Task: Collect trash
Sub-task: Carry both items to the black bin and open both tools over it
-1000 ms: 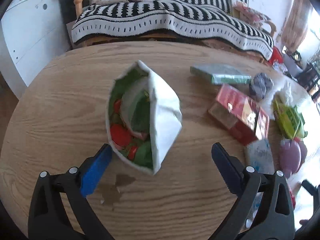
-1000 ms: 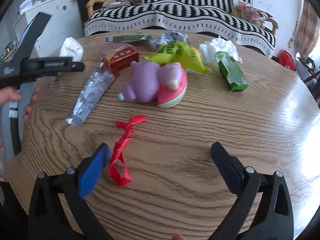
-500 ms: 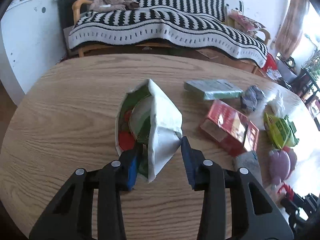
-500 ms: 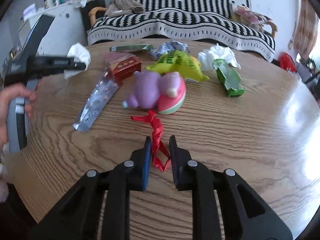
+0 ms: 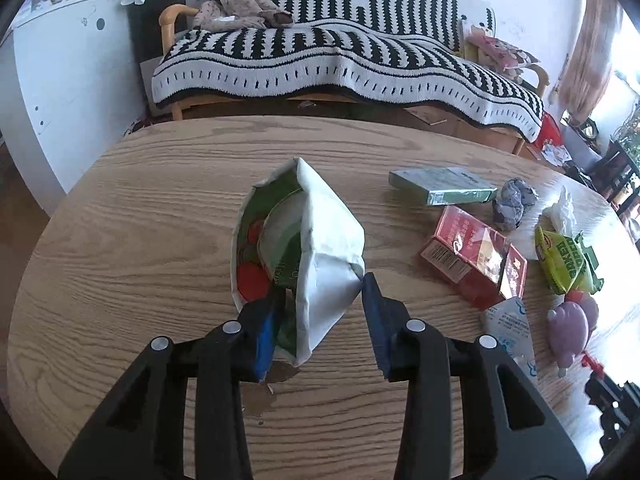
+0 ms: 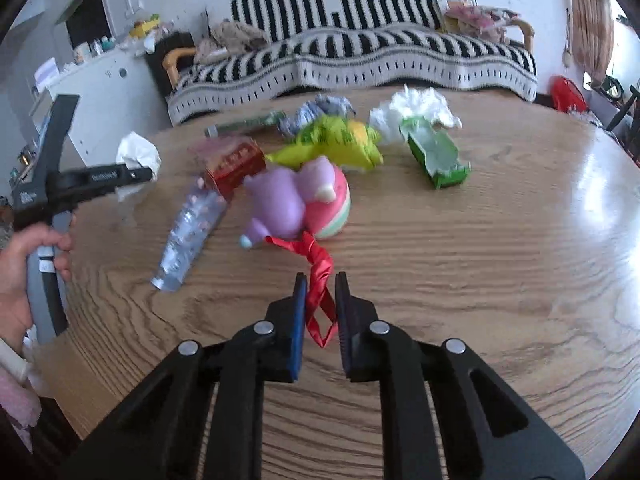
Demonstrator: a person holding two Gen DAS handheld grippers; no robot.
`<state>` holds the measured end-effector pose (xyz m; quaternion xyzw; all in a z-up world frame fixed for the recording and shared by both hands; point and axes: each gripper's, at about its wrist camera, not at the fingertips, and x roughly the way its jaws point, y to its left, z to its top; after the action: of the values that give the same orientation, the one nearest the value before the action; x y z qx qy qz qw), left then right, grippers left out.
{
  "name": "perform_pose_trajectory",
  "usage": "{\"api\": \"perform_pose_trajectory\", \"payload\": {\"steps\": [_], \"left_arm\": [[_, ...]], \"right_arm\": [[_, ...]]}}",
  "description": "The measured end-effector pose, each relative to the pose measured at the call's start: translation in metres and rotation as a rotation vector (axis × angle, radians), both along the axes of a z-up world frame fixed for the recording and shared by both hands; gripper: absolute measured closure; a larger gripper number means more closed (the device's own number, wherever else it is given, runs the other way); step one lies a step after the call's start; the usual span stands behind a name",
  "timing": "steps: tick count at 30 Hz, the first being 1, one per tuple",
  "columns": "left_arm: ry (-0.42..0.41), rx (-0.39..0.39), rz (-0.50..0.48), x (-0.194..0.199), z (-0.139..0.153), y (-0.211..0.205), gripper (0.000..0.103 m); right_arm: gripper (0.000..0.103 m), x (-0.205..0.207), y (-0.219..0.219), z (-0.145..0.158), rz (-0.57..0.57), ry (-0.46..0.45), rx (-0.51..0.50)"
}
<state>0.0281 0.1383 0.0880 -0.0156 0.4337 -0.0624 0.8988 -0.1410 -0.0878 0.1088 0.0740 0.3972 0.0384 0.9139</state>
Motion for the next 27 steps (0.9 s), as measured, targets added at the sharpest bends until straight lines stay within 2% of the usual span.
{"api": "perform_pose_trajectory", "payload": {"steps": [2,13,17,20,24,27], "left_arm": [[0.001,0.007,-0.009,-0.001,0.0,0.0,0.065],[0.001,0.022,-0.002,-0.003,0.001,0.004,0.065],[0.006,-0.022,0.024,-0.012,0.005,0.008,0.065],[0.0,-0.069,0.052,-0.034,0.013,0.007,0.065],[-0.039,-0.065,0.063,-0.087,0.032,-0.001,0.065],[-0.041,-0.038,0.017,-0.125,0.042,-0.018,0.065]], "right_arm": [[0.089,-0.001,0.003,0.003,0.025,-0.021,0.016],[0.089,0.002,0.007,-0.001,0.049,0.003,0.028],[0.089,-0.002,0.011,-0.002,0.081,-0.012,0.032],[0.089,-0.013,0.013,0.0,0.108,-0.018,0.053],[0.089,-0.037,0.01,0.021,0.107,-0.086,-0.009],[0.089,-0.055,-0.01,0.047,0.059,-0.14,0.032]]}}
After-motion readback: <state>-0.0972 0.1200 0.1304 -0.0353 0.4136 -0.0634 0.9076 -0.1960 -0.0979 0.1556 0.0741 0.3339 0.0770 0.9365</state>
